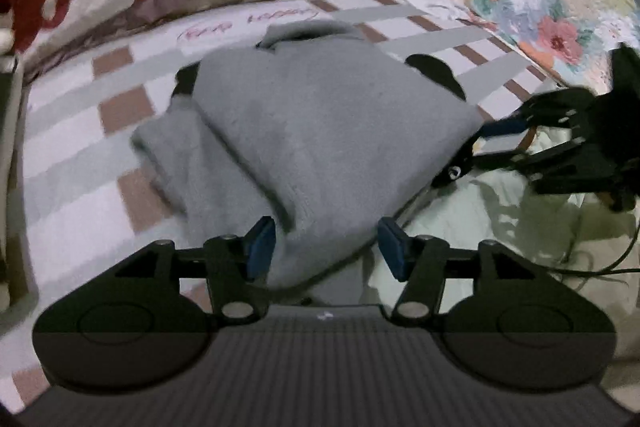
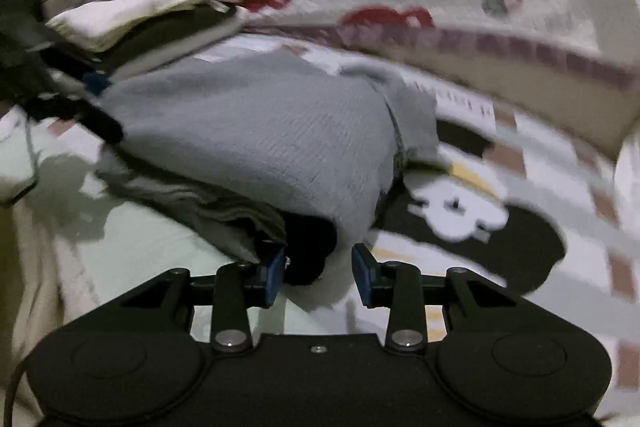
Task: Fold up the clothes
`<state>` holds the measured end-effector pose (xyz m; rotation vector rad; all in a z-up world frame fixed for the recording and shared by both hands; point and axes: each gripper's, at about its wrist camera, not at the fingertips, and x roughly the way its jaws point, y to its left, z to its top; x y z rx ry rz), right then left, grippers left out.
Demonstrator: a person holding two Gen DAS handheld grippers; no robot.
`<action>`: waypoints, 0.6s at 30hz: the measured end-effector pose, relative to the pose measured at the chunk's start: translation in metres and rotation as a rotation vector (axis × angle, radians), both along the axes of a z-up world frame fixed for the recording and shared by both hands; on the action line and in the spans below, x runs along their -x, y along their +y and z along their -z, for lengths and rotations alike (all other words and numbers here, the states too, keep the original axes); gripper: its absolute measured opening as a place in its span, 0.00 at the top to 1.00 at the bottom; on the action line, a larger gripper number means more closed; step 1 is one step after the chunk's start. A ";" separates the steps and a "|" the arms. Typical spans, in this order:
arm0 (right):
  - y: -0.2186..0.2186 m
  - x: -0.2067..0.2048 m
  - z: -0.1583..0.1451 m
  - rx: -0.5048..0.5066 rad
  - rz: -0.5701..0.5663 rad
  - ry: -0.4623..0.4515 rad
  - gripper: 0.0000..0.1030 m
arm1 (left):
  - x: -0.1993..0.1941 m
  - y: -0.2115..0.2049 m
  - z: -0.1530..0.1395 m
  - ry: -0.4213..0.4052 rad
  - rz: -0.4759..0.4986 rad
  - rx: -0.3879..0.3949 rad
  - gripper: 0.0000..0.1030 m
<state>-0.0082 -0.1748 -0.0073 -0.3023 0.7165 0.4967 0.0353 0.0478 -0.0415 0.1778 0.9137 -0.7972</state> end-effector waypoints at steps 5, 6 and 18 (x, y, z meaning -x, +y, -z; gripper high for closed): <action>-0.008 -0.003 -0.041 -0.186 -0.054 0.002 0.58 | -0.037 0.044 0.001 0.102 -0.156 0.158 0.30; -0.006 -0.011 -0.046 -0.230 -0.057 0.018 0.57 | -0.047 0.052 0.003 0.127 -0.191 0.202 0.29; 0.090 -0.183 -0.053 -0.420 -0.003 0.484 0.45 | -0.111 0.073 0.048 0.349 -0.467 0.424 0.32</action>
